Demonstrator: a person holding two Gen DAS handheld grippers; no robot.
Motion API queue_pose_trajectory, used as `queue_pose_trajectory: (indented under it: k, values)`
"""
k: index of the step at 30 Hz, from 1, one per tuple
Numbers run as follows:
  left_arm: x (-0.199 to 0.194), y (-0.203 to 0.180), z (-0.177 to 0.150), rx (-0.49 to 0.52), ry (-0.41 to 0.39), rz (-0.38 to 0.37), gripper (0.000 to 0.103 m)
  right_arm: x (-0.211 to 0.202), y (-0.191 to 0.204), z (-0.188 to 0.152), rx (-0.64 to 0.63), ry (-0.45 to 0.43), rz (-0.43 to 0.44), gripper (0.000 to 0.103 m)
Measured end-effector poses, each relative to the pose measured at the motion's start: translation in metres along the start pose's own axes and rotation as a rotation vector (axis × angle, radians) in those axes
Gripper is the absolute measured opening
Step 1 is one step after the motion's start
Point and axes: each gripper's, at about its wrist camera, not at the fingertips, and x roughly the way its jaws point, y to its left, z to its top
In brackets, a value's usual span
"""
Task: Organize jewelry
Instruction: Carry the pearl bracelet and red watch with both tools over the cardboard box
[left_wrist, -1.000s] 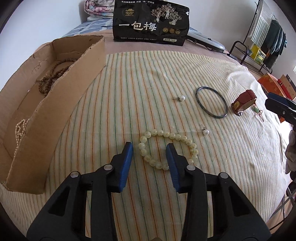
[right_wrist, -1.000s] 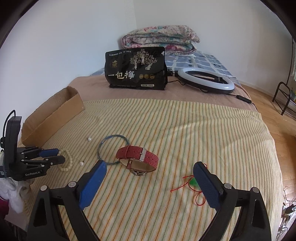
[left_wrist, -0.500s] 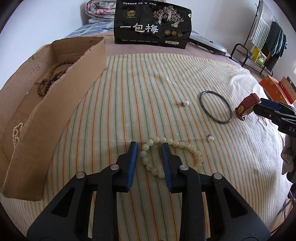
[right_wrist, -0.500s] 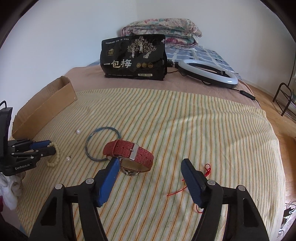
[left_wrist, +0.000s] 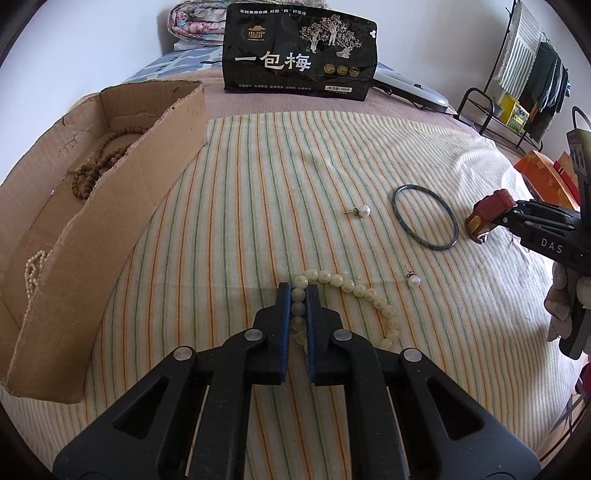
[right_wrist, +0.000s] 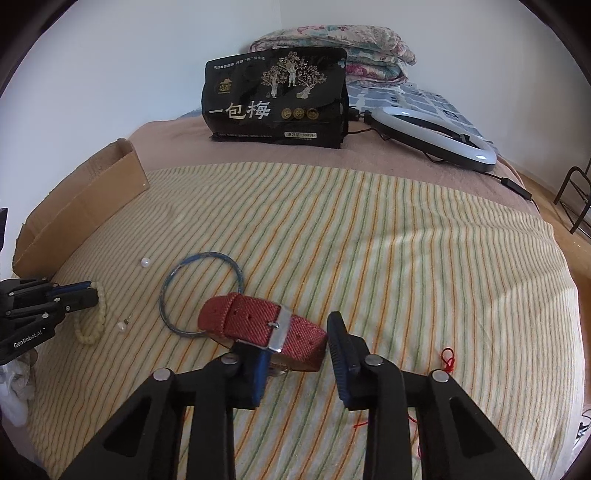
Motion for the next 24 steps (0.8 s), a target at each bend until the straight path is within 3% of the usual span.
queue_pose_trajectory:
  k: [10,24]
  values:
    - [-0.031,-0.009,0.001,0.012,-0.055,-0.029,0.005,-0.022,0.006,0.003,0.019,-0.034,0.03,0.012]
    - [-0.081,-0.017,0.009,0.029,-0.152,-0.045,0.005,-0.064,0.02,0.009,0.021,-0.079,0.049,0.011]
